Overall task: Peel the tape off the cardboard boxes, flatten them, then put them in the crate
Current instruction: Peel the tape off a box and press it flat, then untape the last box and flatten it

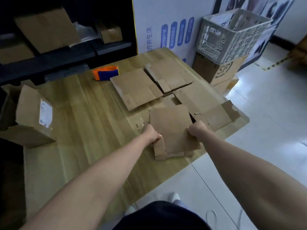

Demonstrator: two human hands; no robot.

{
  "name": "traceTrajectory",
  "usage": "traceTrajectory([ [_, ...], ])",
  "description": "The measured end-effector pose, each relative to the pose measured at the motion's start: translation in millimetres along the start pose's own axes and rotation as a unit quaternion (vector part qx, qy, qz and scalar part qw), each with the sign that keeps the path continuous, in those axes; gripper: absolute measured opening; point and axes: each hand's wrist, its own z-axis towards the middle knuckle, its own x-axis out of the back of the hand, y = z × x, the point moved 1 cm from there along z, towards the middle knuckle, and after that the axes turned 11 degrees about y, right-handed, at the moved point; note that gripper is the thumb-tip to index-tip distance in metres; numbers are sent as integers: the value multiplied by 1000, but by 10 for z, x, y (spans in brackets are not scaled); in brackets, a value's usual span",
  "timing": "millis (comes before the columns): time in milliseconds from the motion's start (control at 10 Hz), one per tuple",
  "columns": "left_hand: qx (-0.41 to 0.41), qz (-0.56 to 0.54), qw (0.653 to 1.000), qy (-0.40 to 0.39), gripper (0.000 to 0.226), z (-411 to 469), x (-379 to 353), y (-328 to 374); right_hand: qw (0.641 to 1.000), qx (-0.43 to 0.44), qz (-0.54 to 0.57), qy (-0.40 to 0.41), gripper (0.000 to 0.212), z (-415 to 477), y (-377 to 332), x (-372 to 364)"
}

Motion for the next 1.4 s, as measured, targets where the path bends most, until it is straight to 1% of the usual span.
traceTrajectory([
  [100, 18, 57, 998, 4, 52, 21, -173, -45, 999, 23, -11, -42, 33, 121, 118, -79],
  [200, 45, 105, 993, 39, 43, 24, -293, -58, 997, 45, -28, -62, 34, 255, 182, -198],
  [300, 56, 114, 991, 51, 37, 11, -453, -34, 980, 127, -130, -80, 27, 279, 195, -210],
  [400, 67, 120, 990, 45, 43, -20, -637, 7, 993, 77, -76, -44, 33, 455, 314, -196],
  [500, 84, 107, 990, 42, 46, -24, -759, 13, 981, 122, -150, -23, 34, 574, 366, -216],
  [600, 93, 98, 990, 47, 52, 39, -778, -13, 974, 150, -169, -22, 20, 646, 375, -238],
  [700, 80, 151, 983, 61, 49, 64, -769, 1, 962, 183, -202, -22, 13, 677, 367, -237],
  [800, 58, 182, 977, 95, 71, 75, -781, 17, 951, 214, -221, -13, 17, 725, 387, -268],
  [900, -86, 219, 968, 84, 79, 87, -813, -35, 941, 227, -253, -6, 13, 731, 366, -271],
  [1000, -172, 232, 955, 63, 50, 61, -833, -38, 927, 245, -284, -10, 17, 696, 337, -250],
  [1100, -156, 234, 960, 18, 54, 70, -735, 43, 910, 265, -319, 14, 13, 574, 274, -177],
  [1200, -159, 199, 967, 6, 48, 99, -482, 130, 896, 288, -334, 54, 12, 449, 72, -54],
  [1300, -179, 137, 972, 70, 36, 49, -60, 170, 883, 344, -315, 60, 16, 243, -331, 28],
  [1400, -192, 77, 966, 154, 24, -12, 534, 120, 866, 431, -253, 30, 29, -129, -883, -77],
])
